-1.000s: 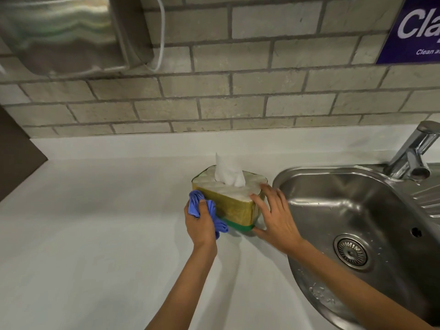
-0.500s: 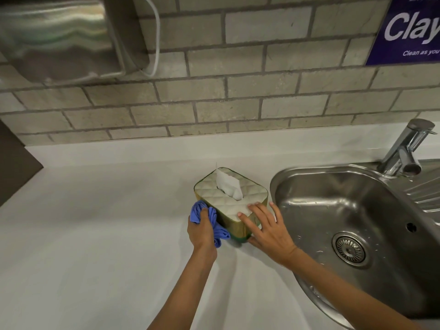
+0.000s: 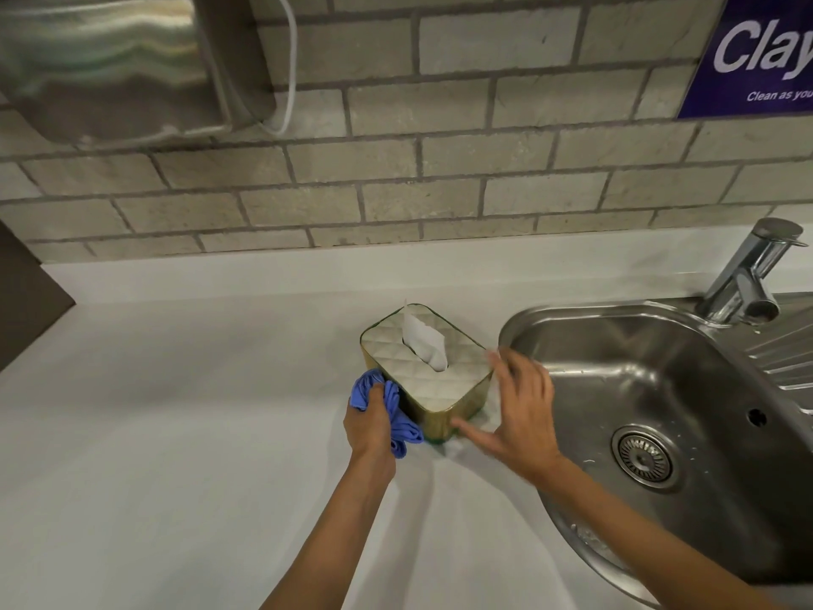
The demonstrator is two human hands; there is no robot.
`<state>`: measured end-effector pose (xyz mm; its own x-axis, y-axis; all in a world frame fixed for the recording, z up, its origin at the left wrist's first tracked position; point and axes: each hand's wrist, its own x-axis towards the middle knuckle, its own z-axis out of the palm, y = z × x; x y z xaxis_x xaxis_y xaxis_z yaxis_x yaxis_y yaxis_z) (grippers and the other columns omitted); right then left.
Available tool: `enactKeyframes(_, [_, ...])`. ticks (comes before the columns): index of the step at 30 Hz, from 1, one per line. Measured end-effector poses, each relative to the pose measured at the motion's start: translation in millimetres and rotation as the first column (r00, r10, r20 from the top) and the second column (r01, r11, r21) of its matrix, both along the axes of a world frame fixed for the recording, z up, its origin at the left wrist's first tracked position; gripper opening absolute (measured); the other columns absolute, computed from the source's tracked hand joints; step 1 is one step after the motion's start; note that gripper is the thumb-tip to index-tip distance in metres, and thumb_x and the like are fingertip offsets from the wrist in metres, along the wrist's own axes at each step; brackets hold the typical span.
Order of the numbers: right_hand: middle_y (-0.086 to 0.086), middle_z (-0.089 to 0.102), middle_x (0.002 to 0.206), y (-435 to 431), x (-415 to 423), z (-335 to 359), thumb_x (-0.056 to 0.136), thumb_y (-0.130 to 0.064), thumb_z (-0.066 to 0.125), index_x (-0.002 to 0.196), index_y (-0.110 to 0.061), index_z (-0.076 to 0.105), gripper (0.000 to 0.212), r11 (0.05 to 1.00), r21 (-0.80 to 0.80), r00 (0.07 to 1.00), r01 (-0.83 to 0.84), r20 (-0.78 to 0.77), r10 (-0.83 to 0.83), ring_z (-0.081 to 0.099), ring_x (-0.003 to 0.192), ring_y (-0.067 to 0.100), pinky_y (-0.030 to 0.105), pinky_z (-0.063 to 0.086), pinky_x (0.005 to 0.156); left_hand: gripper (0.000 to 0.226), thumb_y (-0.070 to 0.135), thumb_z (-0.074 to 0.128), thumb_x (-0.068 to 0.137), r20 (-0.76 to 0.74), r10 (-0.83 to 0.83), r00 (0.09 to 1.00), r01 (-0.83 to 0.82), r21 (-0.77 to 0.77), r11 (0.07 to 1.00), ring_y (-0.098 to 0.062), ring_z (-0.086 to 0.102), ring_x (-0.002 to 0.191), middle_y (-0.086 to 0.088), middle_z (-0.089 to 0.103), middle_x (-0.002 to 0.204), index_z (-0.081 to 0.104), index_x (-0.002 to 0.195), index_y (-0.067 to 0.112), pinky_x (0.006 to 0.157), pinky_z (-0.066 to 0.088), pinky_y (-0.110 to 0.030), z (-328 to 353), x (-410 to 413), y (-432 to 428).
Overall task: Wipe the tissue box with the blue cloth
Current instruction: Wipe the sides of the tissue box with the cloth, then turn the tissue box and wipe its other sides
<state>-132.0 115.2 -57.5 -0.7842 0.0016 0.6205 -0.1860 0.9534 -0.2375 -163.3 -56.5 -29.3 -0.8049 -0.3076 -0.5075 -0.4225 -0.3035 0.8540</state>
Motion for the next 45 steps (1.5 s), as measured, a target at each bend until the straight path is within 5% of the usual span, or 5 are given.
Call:
enactKeyframes(9, [0.008,0.045,0.141,7,6,15,0.072,-0.053,0.041,0.127,-0.018,0.056,0.068,0.977,-0.194,0.956,0.088,0.291,-0.028,0.027,0.14,0.025,0.05,0.0,0.115,0.034,0.023,0.055,0.092,-0.008,-0.063,0.998,0.063,-0.039,0.997,-0.022,0.057,0.075,-0.009,0.061,0.085,0.056,0.117,0.0,0.058,0.046,-0.027,10,-14,-4])
enactKeyframes(24, [0.008,0.056,0.13,-16,4,17,0.076,-0.037,0.058,0.103,-0.019,0.069,0.034,0.95,-0.224,0.964,-0.218,0.101,0.245,0.04,0.132,0.025,0.052,0.012,0.114,0.042,0.026,0.054,0.092,-0.111,-0.216,0.97,0.163,-0.362,0.918,-0.031,0.062,0.085,-0.019,0.063,0.113,0.053,0.122,-0.003,0.064,0.046,-0.026,34,-91,-38])
enactKeyframes(27, [0.006,0.06,0.119,1,-31,33,0.086,-0.035,0.053,0.111,-0.013,0.062,0.033,0.776,-0.627,0.975,-0.064,0.125,0.181,0.053,0.115,0.021,0.04,0.037,0.102,0.041,0.03,0.055,0.092,-0.153,-0.04,0.987,0.004,-0.227,0.974,-0.012,0.052,0.061,-0.007,0.06,0.09,0.054,0.121,0.0,0.047,0.045,-0.023,35,-70,-52])
enactKeyframes(32, [0.006,0.041,0.145,27,-106,47,0.095,-0.046,0.035,0.14,-0.019,0.038,0.053,0.304,-0.907,0.809,0.292,0.404,0.428,0.037,0.134,0.021,0.031,0.025,0.106,0.013,0.029,0.046,0.095,-0.07,0.071,0.995,-0.072,-0.012,0.997,-0.023,0.049,0.051,-0.006,0.056,0.074,0.048,0.108,0.032,0.031,0.035,-0.014,15,-2,-43])
enactKeyframes(45, [0.006,0.058,0.121,44,-85,-2,0.091,-0.05,0.041,0.115,-0.018,0.055,0.042,0.413,-0.893,0.725,0.177,0.402,0.56,0.053,0.12,0.025,0.041,0.033,0.112,0.035,0.026,0.053,0.093,-0.004,0.162,0.987,-0.162,-0.009,0.987,-0.024,0.058,0.08,-0.013,0.06,0.098,0.057,0.119,0.004,0.057,0.045,-0.028,3,6,-4])
